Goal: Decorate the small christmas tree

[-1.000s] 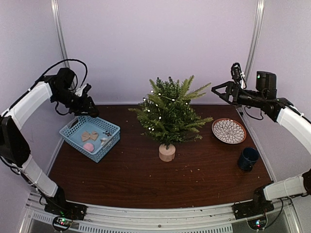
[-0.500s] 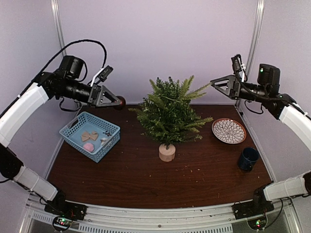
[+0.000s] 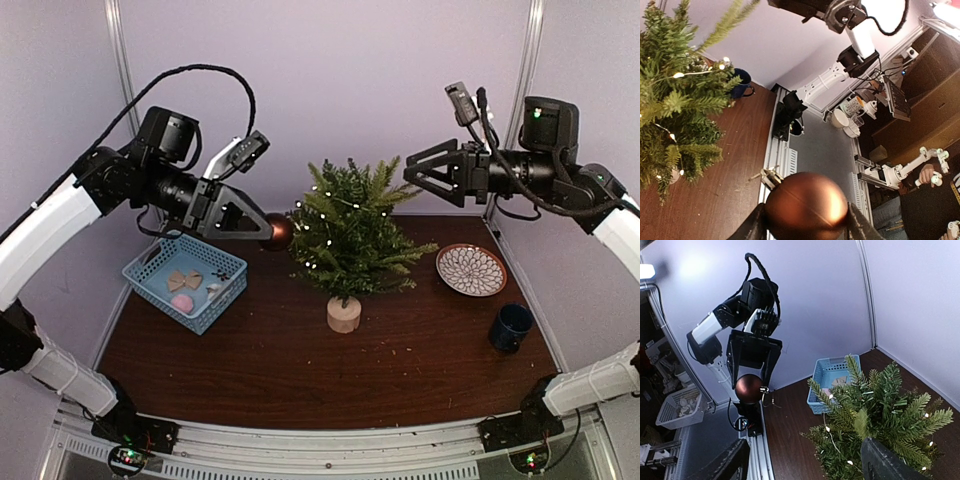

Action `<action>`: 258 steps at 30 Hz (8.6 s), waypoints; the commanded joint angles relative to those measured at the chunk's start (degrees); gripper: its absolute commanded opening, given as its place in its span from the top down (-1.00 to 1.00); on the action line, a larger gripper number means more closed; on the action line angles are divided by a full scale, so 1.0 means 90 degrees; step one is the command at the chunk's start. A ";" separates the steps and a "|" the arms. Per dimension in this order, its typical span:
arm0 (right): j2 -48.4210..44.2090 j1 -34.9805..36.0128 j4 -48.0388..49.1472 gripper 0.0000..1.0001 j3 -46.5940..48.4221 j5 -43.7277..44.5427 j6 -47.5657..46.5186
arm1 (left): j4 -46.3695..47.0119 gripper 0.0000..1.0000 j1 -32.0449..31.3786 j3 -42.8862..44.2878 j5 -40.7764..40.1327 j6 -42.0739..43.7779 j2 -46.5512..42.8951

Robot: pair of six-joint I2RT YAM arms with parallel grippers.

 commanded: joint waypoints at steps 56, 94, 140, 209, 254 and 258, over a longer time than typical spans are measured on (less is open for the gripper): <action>0.1044 0.3064 -0.1348 0.60 0.0986 0.2916 -0.1920 | 0.0934 0.26 -0.1206 0.0772 -0.0188 0.0016 0.0812; 0.1494 0.3056 -0.2034 1.00 0.1532 0.5069 -0.1898 | 0.0805 0.37 -0.0884 0.0648 -0.2092 0.0355 0.0842; 0.1573 0.3056 -0.2206 0.98 0.1467 0.4609 -0.1884 | 0.0837 0.44 -0.0894 0.0481 -0.1381 0.0172 0.1151; 0.1718 0.2978 -0.1896 0.88 0.1570 0.5409 -0.1895 | 0.1166 0.52 -0.0767 0.0266 -0.1882 0.0201 0.0993; 0.1406 0.2920 -0.1444 0.42 0.0991 0.5259 -0.2105 | 0.1918 0.61 -0.0609 0.0083 -0.1138 0.0031 0.0889; 0.1473 0.2919 -0.1453 0.47 0.1034 0.5434 -0.2073 | 0.1974 0.61 -0.0582 0.0038 -0.1179 -0.0001 0.0900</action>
